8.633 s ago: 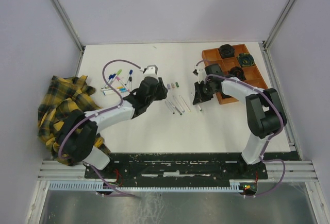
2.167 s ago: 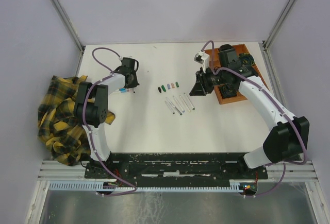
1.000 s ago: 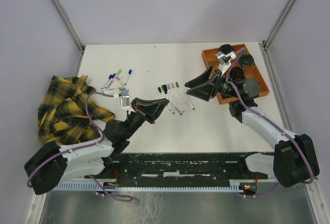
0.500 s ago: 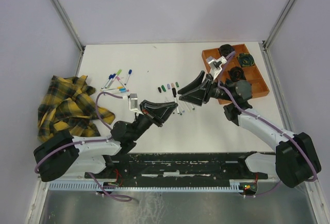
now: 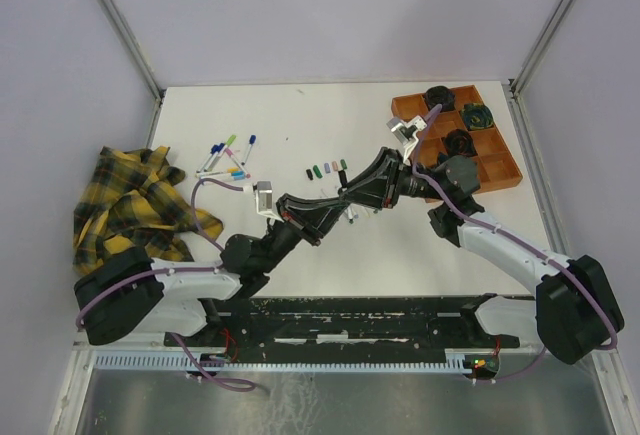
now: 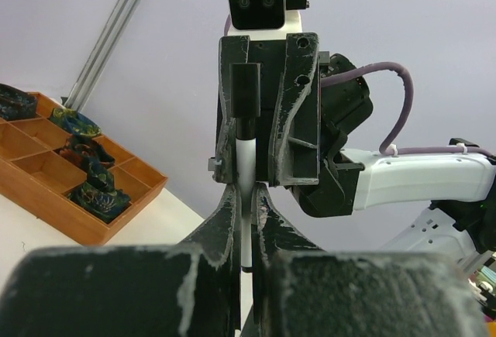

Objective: Open the pen caps
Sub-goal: Pick up the pen from the center of the board, then open the pen cap from the pen, then place the pen cap at the center of the board, then place the pen at the center of the board.

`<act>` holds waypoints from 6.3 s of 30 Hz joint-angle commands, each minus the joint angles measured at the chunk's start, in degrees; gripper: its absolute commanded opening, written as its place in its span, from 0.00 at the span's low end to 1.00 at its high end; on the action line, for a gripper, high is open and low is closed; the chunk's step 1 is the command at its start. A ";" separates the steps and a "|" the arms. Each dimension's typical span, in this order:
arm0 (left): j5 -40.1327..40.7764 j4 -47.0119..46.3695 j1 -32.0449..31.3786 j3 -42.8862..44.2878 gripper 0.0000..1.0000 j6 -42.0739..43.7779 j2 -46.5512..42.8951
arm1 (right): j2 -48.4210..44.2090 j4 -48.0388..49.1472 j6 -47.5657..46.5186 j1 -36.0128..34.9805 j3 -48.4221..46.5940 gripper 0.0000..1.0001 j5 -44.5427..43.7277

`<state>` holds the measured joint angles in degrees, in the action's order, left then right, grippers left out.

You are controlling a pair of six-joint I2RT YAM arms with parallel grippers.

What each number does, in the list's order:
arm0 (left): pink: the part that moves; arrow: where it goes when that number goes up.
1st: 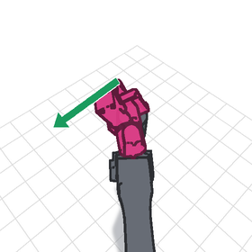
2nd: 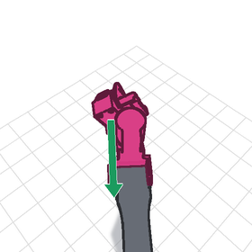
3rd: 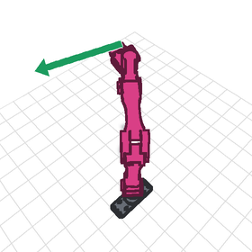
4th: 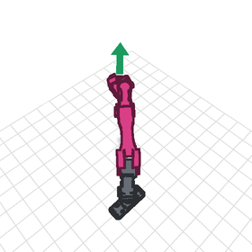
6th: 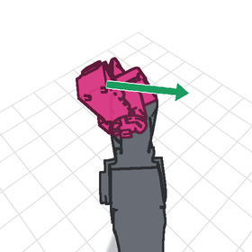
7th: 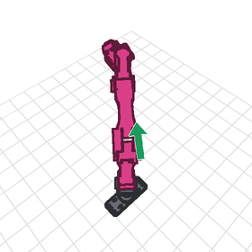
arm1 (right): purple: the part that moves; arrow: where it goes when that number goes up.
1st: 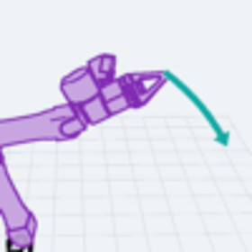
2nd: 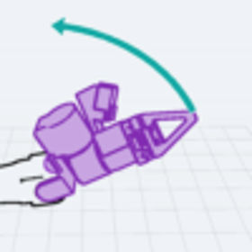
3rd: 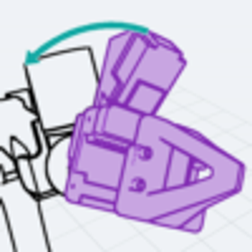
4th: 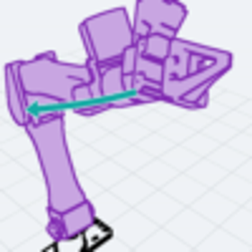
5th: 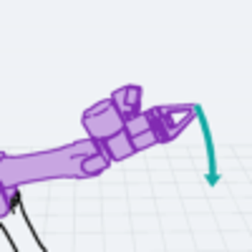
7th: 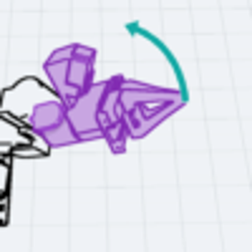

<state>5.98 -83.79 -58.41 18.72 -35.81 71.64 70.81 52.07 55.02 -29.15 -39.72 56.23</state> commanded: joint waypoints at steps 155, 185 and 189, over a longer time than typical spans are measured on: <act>11.03 96.42 19.09 81.20 0.03 -13.43 57.46 | 41.69 -74.50 -46.99 13.24 -34.19 0.16 -29.10; 12.52 97.50 19.59 79.99 0.41 -4.22 48.19 | 29.37 -80.13 -53.30 13.52 -36.07 0.38 -24.76; 5.29 91.96 22.01 70.85 0.42 5.25 39.04 | 25.77 -84.63 -58.37 14.25 -36.71 0.39 -18.01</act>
<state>15.79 15.22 -38.68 95.85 -42.30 122.91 101.49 -28.18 2.92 -15.75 -73.84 30.50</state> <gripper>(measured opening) 0.414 0.387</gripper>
